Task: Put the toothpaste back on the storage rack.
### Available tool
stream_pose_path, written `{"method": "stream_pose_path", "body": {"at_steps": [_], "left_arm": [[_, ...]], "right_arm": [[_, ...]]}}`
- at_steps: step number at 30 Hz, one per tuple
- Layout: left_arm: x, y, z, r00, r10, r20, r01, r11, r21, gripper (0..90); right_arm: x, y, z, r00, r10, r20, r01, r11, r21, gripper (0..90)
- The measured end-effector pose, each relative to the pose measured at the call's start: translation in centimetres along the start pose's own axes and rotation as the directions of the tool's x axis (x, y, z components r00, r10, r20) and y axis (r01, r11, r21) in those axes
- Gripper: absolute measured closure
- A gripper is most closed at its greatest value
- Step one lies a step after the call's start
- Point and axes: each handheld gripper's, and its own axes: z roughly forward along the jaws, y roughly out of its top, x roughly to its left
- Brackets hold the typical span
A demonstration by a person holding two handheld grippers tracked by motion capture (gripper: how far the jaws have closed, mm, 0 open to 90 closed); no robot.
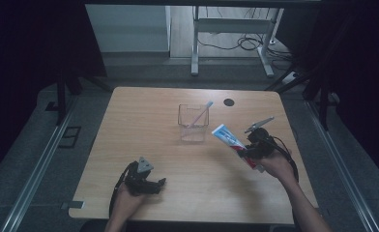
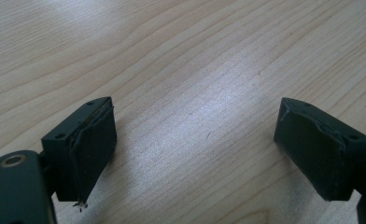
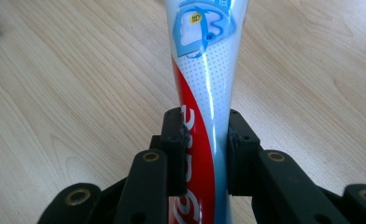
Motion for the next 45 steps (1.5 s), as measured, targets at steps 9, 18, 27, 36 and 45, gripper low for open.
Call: {"method": "stream_pose_path", "body": {"at_steps": [9,18,27,36,45], "left_arm": [[0.1,0.0,0.0,1.0000,0.007,0.000,-0.007,1.0000,0.002,13.0],[0.0,0.0,0.0,1.0000,0.000,0.001,0.000,1.0000,0.001,13.1],[0.0,0.0,0.0,1.0000,0.002,-0.001,-0.002,1.0000,-0.001,13.1],[0.0,0.0,0.0,1.0000,0.000,0.000,0.000,1.0000,-0.002,13.0],[0.0,0.0,0.0,1.0000,0.000,-0.001,0.000,1.0000,-0.003,13.1]], "right_arm": [[0.3,0.8,-1.2,0.9999,-0.015,0.003,0.015,0.9997,-0.022,72.9],[0.6,1.6,-2.3,0.9997,-0.026,0.005,0.026,0.9986,-0.047,72.9],[0.5,2.7,-3.2,0.9993,-0.035,0.010,0.036,0.9954,-0.089,72.9],[1.0,4.5,-3.3,0.9989,-0.046,0.007,0.046,0.9916,-0.121,72.9],[1.4,6.1,-2.9,0.9985,-0.054,0.004,0.054,0.9882,-0.143,72.9]]}}
